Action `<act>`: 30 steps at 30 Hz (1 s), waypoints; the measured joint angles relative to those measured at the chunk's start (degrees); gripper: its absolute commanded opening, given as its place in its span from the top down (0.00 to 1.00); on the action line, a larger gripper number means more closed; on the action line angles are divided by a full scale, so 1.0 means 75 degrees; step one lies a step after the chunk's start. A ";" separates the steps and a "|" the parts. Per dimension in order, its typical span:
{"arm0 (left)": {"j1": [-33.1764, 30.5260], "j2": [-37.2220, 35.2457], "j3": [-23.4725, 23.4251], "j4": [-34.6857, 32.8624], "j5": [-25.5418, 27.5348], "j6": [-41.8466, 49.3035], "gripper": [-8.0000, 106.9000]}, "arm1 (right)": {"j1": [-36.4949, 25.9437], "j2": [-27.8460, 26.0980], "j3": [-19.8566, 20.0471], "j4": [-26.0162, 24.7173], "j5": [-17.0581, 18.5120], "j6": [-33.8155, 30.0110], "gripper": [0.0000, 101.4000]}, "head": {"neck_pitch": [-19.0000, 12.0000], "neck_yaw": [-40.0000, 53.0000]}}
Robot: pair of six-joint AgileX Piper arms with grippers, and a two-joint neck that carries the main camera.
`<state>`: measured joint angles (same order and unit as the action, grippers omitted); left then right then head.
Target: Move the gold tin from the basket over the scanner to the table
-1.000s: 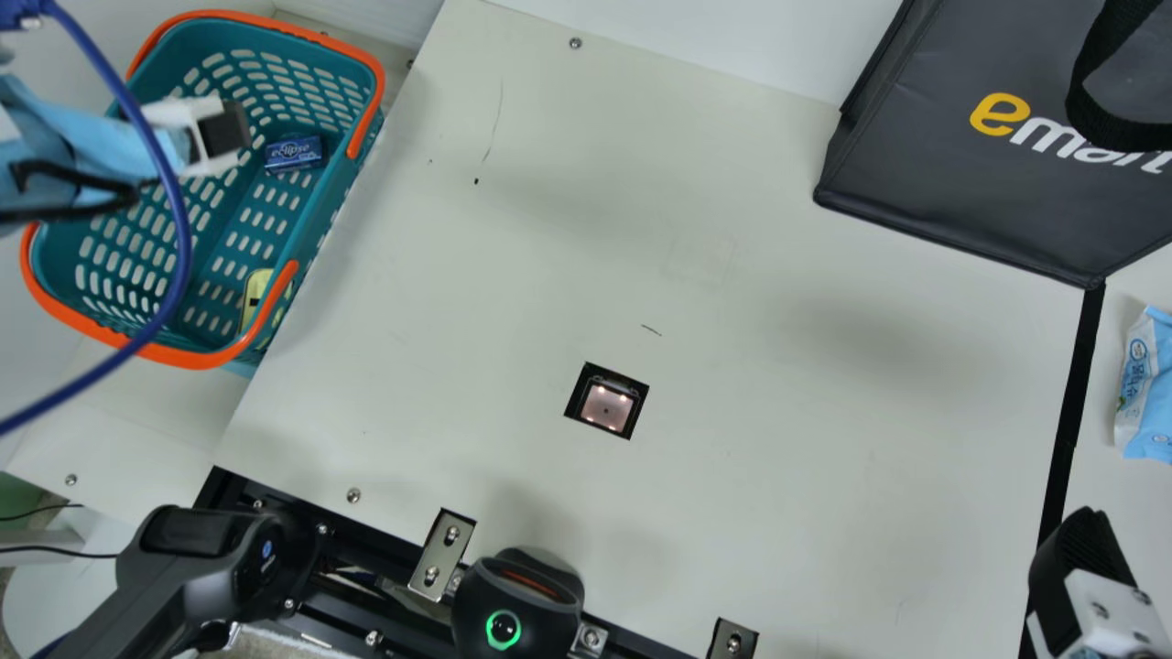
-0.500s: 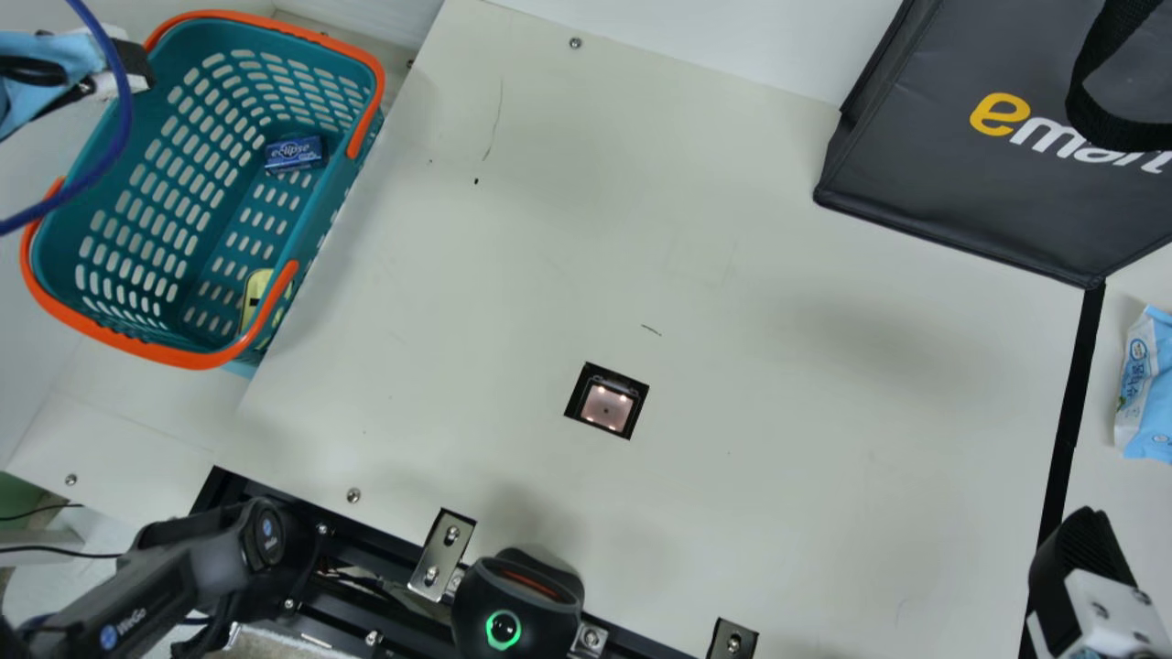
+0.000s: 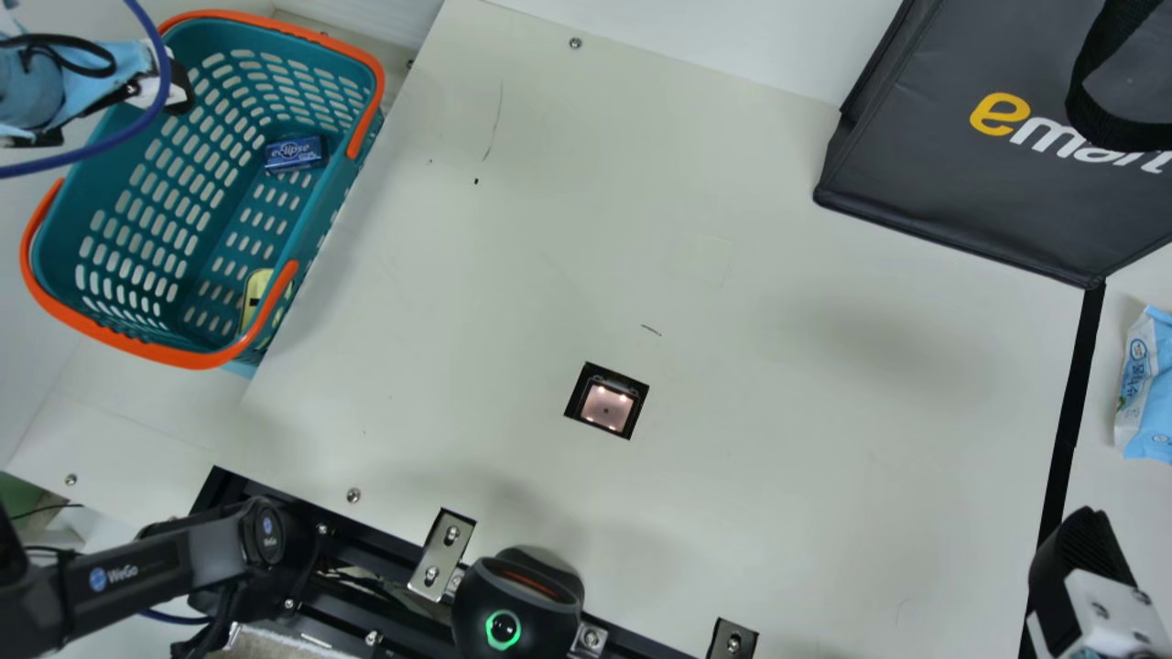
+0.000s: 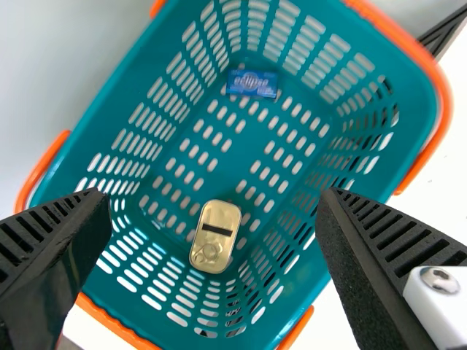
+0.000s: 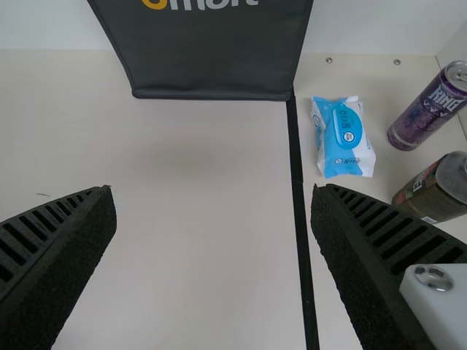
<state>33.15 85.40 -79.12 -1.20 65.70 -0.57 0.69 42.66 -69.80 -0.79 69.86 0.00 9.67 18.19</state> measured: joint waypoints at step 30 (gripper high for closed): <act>-0.0102 0.2128 0.0767 0.0387 -0.0696 0.0199 0.15 | 0.0000 0.0000 0.0000 0.0000 -0.0007 0.0000 0.06 | -0.0012 0.0000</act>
<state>32.39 101.36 -73.37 1.70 60.49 0.93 0.69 42.66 -69.80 -0.79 69.81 0.00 9.58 18.19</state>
